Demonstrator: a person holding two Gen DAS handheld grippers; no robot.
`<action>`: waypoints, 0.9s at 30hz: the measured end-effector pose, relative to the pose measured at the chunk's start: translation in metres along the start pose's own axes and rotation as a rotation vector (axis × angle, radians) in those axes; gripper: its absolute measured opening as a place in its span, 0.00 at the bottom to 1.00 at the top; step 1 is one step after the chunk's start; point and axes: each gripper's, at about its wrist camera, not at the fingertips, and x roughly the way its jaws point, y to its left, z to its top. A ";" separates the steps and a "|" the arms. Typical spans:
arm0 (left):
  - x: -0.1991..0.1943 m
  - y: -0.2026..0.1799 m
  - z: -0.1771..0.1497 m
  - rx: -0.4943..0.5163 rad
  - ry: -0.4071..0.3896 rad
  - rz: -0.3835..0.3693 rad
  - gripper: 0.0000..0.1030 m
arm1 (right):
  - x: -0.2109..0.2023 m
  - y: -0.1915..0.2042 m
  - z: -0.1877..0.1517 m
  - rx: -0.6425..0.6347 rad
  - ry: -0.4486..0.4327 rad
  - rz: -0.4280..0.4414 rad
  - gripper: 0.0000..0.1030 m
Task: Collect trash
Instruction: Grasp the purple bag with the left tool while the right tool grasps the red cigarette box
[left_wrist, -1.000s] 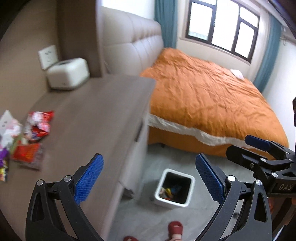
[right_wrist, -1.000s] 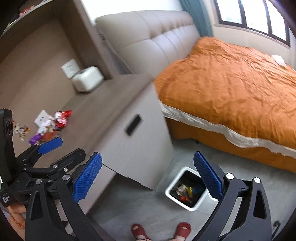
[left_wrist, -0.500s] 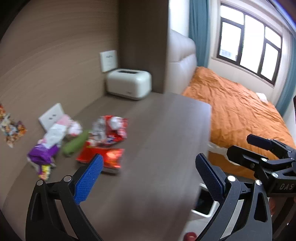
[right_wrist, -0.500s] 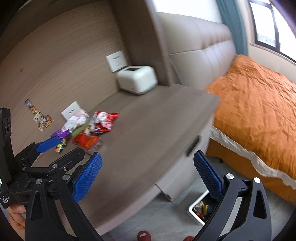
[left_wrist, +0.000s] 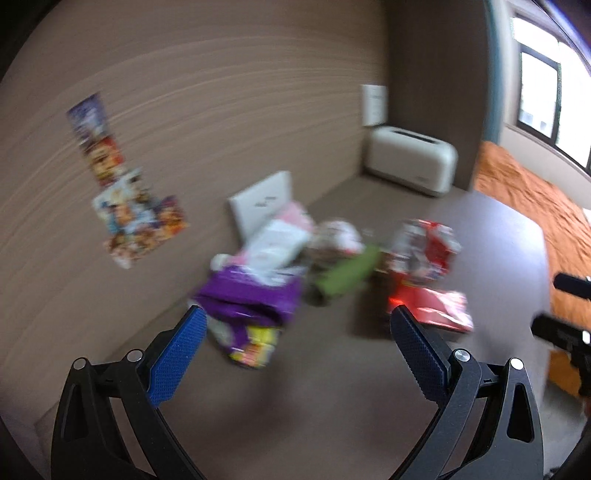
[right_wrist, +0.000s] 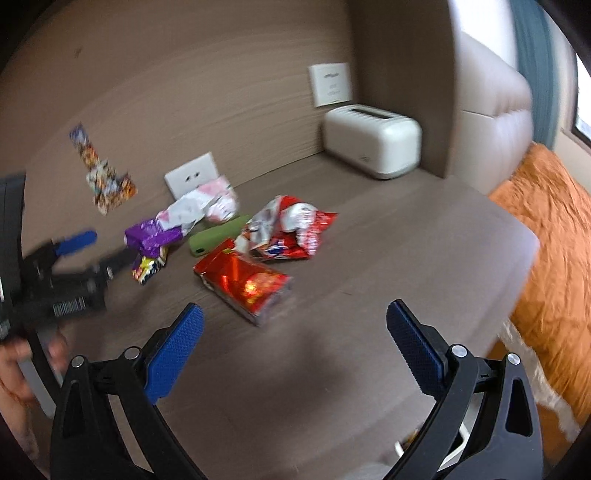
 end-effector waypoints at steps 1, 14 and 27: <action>0.005 0.010 0.002 -0.013 0.005 0.008 0.95 | 0.008 0.007 0.002 -0.026 0.010 -0.001 0.96; 0.099 0.052 0.011 -0.069 0.157 -0.024 0.95 | 0.103 0.047 0.014 -0.267 0.150 0.021 0.96; 0.104 0.054 0.001 -0.138 0.140 -0.112 0.79 | 0.114 0.056 0.017 -0.256 0.142 0.064 0.57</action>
